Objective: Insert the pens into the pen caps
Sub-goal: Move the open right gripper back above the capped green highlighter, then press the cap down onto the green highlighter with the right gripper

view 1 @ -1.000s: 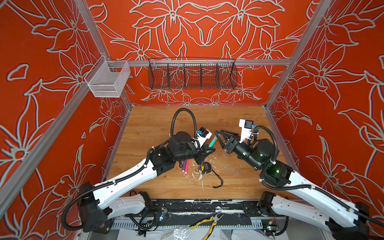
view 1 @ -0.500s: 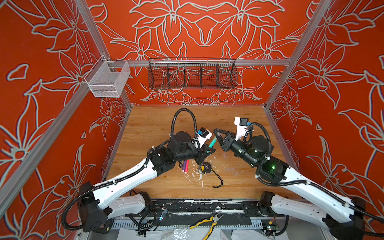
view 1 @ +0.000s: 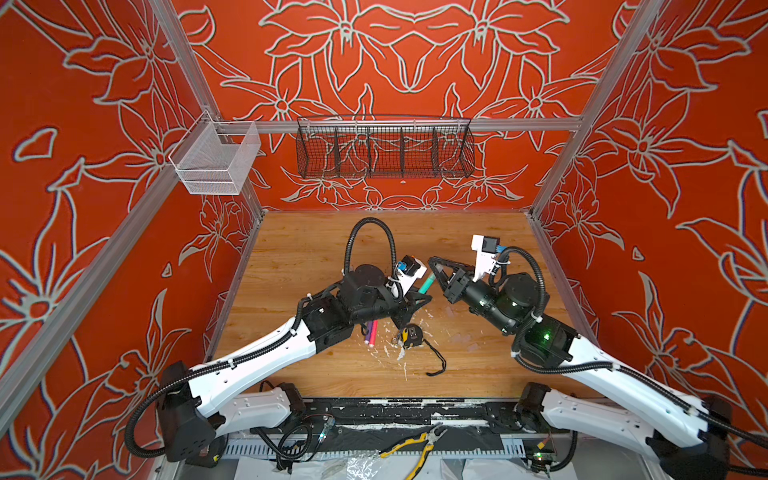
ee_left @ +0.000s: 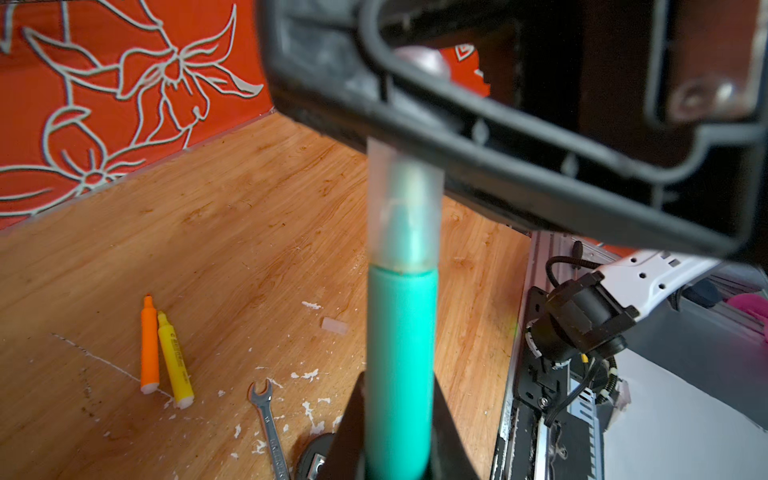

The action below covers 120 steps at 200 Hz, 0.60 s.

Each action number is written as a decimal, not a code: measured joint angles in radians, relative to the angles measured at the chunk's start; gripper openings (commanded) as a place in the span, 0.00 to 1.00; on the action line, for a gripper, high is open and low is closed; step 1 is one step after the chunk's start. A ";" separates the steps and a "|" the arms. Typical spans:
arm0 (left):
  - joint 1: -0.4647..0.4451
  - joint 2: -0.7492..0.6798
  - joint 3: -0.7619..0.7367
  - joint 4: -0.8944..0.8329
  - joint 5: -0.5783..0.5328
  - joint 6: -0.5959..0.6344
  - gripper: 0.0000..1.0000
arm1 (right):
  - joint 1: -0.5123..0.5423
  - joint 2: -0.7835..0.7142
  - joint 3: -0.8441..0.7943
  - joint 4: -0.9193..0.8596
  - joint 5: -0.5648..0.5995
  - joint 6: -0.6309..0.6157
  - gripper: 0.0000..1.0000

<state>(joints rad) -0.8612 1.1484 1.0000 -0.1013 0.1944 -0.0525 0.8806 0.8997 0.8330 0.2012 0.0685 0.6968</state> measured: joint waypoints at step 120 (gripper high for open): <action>-0.004 0.008 -0.035 -0.055 -0.103 0.016 0.00 | 0.055 0.048 -0.109 0.139 0.116 0.014 0.00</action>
<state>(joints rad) -0.8654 1.1568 0.9649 -0.1562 0.0917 -0.0368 0.9352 0.9474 0.7235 0.3401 0.1841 0.7113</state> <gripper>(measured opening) 0.148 0.174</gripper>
